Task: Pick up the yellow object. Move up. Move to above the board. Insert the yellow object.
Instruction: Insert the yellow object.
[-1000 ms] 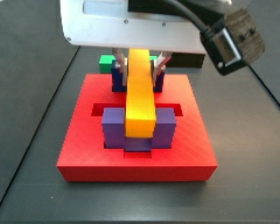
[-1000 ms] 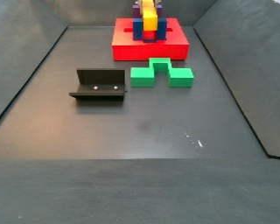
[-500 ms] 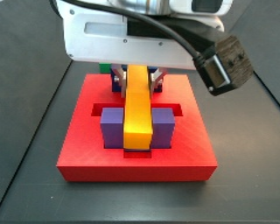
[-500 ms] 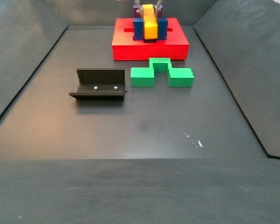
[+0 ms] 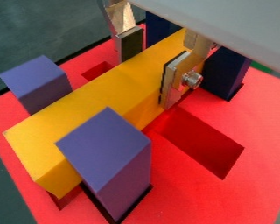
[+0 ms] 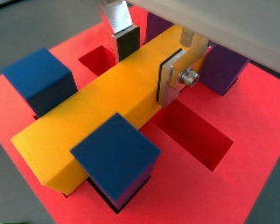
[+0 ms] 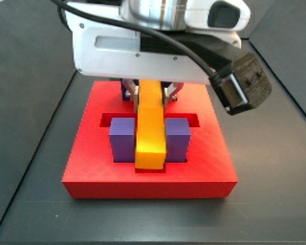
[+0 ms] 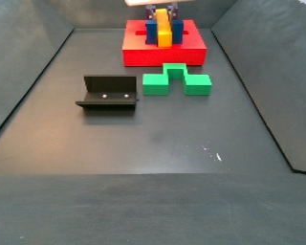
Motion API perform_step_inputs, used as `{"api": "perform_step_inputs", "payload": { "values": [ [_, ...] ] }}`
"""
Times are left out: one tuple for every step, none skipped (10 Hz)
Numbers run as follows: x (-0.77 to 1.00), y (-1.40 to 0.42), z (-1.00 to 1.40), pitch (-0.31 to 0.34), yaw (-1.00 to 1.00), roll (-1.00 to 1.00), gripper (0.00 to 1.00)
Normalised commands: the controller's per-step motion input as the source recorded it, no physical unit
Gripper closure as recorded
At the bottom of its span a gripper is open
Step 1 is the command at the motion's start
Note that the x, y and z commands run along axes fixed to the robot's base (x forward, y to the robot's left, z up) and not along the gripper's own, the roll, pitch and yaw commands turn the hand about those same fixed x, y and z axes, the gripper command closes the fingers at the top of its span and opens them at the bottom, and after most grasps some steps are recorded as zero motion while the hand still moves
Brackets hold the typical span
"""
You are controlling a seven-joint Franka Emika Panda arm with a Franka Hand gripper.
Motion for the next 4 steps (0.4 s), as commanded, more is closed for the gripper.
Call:
{"api": "perform_step_inputs", "payload": {
  "values": [
    [0.03, 0.0, -0.21, 0.0, 0.0, 0.01, 1.0],
    [0.0, 0.0, -0.21, 0.0, 0.0, 0.04, 1.0],
    [0.0, 0.0, -0.19, 0.0, 0.0, 0.06, 1.0],
    [0.0, 0.0, 0.0, 0.0, 0.0, 0.0, 1.0]
  ]
}}
